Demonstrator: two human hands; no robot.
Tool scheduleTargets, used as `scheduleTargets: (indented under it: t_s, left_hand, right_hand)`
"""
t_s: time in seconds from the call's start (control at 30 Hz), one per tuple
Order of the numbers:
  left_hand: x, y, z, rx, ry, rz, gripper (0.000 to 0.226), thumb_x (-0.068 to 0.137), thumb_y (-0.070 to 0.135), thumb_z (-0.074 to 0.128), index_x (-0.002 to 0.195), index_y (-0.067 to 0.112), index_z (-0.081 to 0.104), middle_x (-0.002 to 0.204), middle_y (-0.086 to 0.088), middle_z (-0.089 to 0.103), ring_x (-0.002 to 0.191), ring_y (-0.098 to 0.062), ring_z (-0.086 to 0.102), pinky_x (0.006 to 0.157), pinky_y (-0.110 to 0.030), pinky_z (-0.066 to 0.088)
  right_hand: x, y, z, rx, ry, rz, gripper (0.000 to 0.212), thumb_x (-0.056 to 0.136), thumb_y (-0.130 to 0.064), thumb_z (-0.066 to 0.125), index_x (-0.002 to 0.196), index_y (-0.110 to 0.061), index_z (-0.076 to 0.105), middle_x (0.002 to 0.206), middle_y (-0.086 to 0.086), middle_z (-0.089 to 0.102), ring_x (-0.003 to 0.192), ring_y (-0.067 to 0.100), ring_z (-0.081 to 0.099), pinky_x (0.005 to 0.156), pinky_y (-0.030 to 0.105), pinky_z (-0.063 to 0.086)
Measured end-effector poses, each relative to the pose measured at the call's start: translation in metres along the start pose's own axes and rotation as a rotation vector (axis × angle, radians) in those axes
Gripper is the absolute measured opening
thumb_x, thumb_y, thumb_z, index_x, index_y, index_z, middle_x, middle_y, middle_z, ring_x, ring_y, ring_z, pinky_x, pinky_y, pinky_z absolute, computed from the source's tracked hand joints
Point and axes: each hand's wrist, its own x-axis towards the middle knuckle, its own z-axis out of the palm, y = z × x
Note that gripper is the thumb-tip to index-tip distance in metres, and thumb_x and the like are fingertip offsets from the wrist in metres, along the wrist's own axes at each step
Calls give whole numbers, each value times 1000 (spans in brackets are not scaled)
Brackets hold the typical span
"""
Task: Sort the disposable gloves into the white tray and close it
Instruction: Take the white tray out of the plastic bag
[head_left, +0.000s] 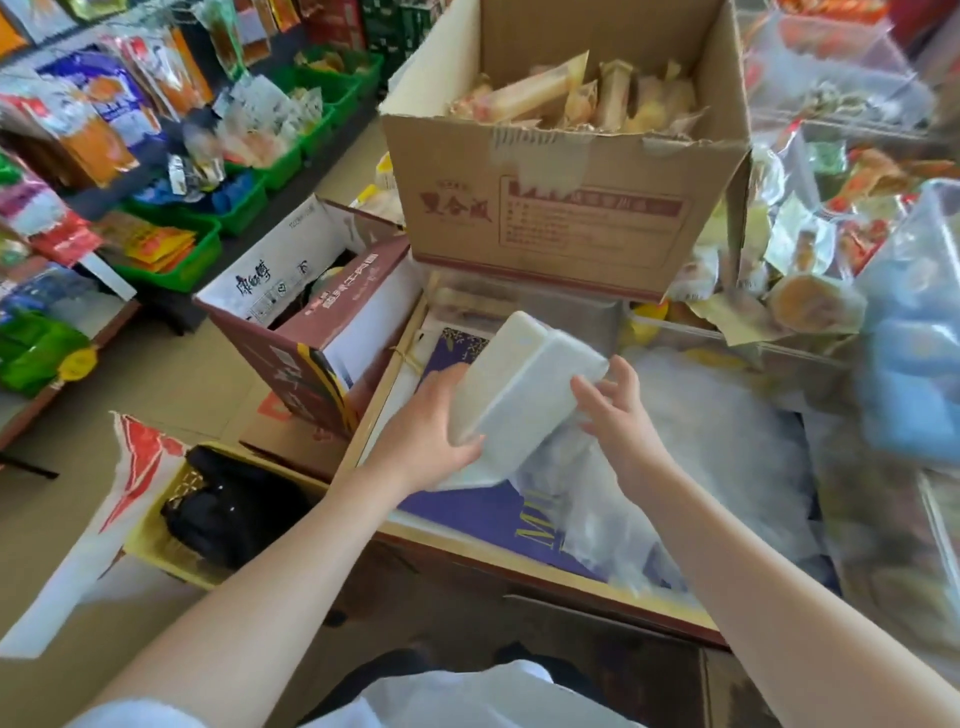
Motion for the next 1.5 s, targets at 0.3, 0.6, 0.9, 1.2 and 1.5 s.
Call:
scheduleTargets:
  t_s: [0.3,0.6,0.9,1.2,1.5]
  left_hand:
    - [8,7,33,165,-205,40,103,82,41,67,146,31,-12,156,2,14,134,-15,33,92,-23,37]
    - [40,10,-21,383,-105,131,81,71,56,71,136,19,40,148,4,32,132,-15,36,96,-30,36]
    - [72,-5,-38,626,-466,153,128,57,67,73,150,21,-3,159,5,3,144,-15,13,105,-37,35]
    - [69,-16,-41,620,-506,264,119,68,66,66,150,12,-2,159,-1,-3,145,-16,-2,115,-29,9]
    - [77,-38,-48,521,-543,266,126,59,68,71,151,14,5,158,3,6,145,-12,6,118,-35,16]
  right_hand:
    - [18,5,3,-170,-198,-113,68,90,-19,60,146,-27,23,113,3,58,74,0,63,84,31,53]
    - [25,-19,26,-584,-293,-464,40,90,-30,60,127,-17,52,86,-12,54,75,12,59,71,22,44]
    - [34,-40,68,-678,-383,-204,40,79,-36,67,96,-16,37,83,-3,60,66,18,60,59,28,49]
    - [43,-52,69,-948,-627,-74,29,87,-45,56,79,-18,47,88,4,62,85,23,64,72,32,47]
    - [33,-25,37,-418,-361,65,19,80,-14,55,96,-8,49,108,22,63,85,29,67,73,41,53]
